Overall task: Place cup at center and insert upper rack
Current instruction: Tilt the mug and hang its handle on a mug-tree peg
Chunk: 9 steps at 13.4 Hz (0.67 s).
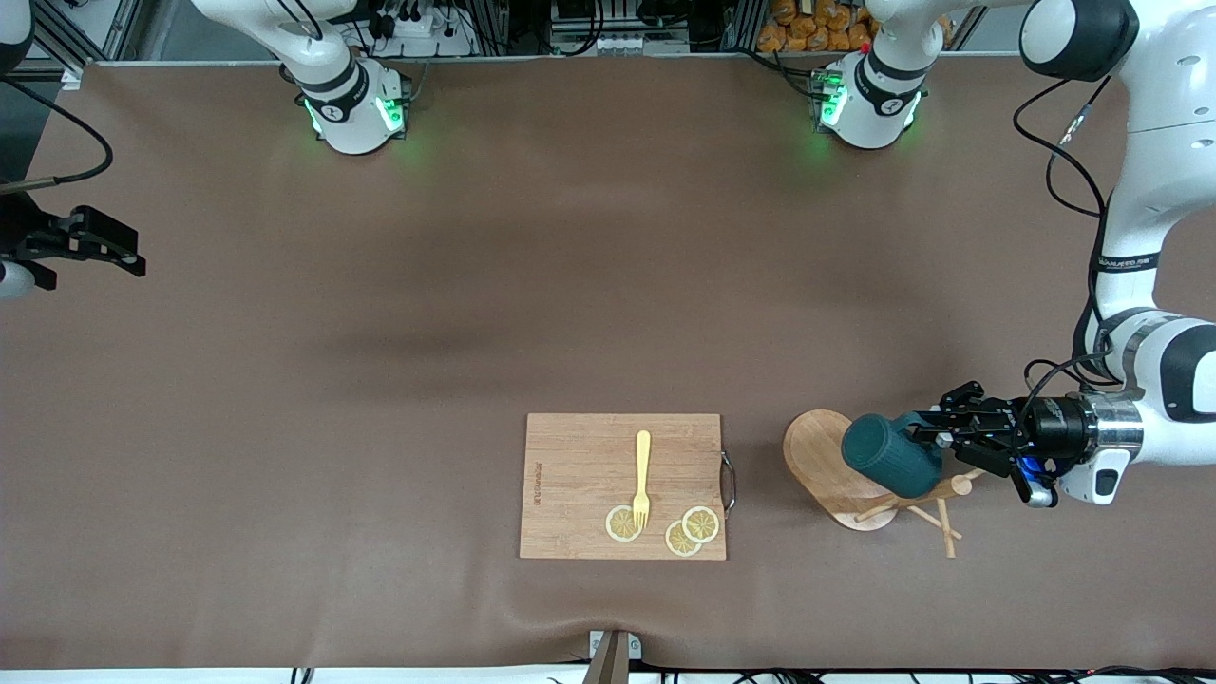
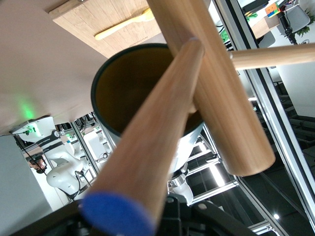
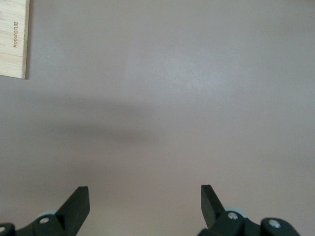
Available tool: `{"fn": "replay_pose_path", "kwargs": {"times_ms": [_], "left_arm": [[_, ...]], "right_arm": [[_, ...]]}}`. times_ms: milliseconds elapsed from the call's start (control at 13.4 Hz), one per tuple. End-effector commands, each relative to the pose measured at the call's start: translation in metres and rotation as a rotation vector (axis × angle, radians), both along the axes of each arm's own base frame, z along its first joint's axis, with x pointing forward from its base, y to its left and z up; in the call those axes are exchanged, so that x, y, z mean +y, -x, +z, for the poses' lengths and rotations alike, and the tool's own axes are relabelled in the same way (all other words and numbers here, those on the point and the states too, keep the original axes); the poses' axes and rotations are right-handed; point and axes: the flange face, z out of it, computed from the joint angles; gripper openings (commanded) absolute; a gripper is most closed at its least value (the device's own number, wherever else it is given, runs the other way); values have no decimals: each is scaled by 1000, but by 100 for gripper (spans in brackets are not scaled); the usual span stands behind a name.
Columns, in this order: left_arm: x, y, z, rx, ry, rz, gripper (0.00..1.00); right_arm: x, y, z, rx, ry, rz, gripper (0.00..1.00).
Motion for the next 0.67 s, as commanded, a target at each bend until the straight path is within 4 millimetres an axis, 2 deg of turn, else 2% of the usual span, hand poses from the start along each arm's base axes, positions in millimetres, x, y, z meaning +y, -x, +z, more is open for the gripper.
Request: {"fn": "replay_pose_path", "kwargs": {"times_ms": [0,449,524,599], "left_arm": [[8,-2,1,-18,42,13,0],[8,-2,-5,-10,44,13,0],[8,-2,-5,-10,44,13,10],[8,-2,-6,-5,46,14,51]], "right_arm": [[1,-1,3,1,17,-11,100],[1,-2,3,-4,17,-10,100],[2,-2,3,-1,14,-12,100],[0,-1,3,0,14,-15,100]]}}
